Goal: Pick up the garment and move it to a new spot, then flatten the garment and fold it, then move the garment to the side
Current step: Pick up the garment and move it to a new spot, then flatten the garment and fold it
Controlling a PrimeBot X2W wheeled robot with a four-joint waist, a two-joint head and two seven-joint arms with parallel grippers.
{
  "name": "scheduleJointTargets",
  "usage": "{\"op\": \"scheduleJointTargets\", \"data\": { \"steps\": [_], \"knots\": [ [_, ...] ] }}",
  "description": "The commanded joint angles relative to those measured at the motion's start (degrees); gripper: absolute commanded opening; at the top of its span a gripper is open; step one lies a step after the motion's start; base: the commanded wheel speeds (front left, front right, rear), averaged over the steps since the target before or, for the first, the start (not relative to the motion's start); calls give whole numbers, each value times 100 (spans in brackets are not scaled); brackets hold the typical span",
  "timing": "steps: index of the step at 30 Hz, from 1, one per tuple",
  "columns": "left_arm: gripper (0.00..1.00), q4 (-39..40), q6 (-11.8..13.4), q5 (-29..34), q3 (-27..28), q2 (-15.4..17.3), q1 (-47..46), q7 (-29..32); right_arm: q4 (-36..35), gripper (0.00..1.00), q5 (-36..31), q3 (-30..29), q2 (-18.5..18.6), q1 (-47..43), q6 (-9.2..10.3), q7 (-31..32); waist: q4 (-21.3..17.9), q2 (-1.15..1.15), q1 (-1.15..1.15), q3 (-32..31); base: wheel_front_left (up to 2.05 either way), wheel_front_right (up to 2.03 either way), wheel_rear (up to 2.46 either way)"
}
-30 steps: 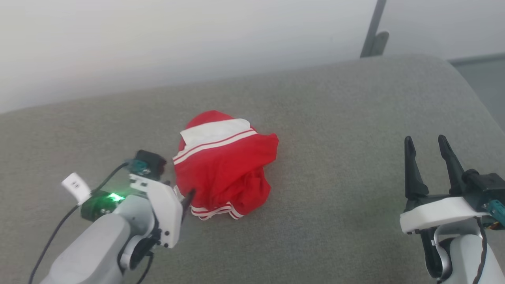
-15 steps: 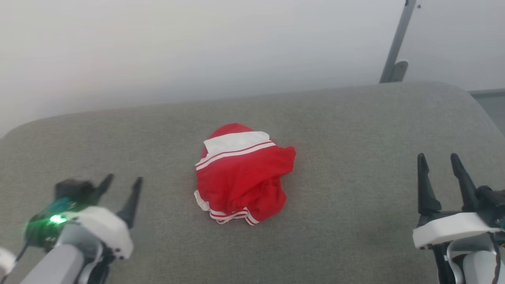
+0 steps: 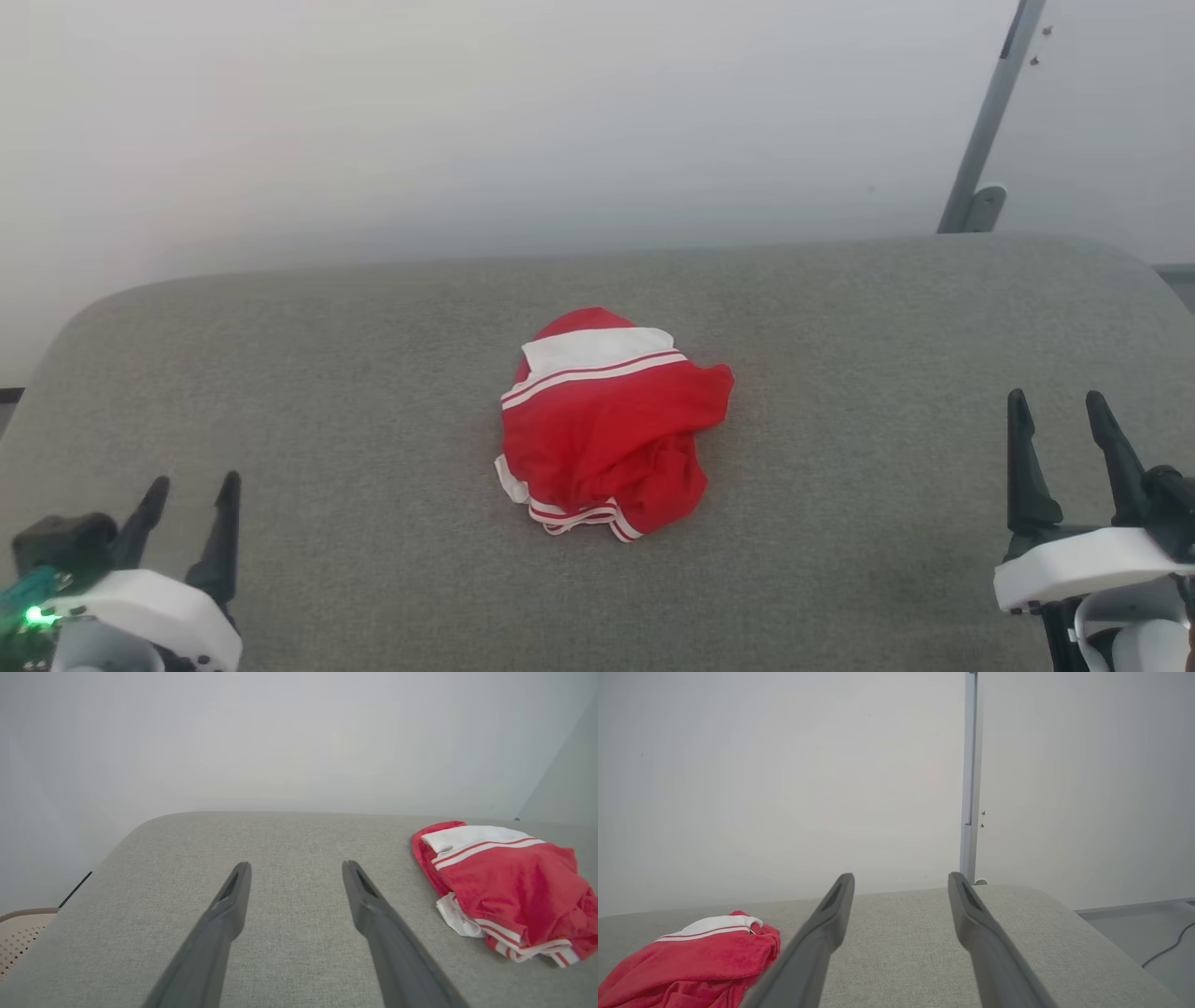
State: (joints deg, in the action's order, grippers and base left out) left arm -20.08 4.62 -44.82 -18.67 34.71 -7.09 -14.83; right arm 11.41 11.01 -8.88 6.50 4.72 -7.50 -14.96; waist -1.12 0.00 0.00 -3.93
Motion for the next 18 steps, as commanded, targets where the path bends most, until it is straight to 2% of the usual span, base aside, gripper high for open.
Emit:
{"op": "scheduleJointTargets", "data": {
  "steps": [1, 10, 18],
  "knots": [
    [100, 127, 27, 146, 220, -26, 134, -49, -23, 100, -19, -3, 8, -80, 0, -34, 47, 0, 0, -21, 0, 0, 0],
    [100, 558, -37, 476, 1020, -371, 764, -41, -35, 100, -30, 17, 13, -171, 1, -34, 175, 0, 0, -41, 0, 0, 0],
    [100, 645, -142, 625, 1193, -517, 903, -42, -32, 100, -36, 87, 9, -182, 1, -34, 225, 0, 0, -36, 0, 0, 0]
  ]
}}
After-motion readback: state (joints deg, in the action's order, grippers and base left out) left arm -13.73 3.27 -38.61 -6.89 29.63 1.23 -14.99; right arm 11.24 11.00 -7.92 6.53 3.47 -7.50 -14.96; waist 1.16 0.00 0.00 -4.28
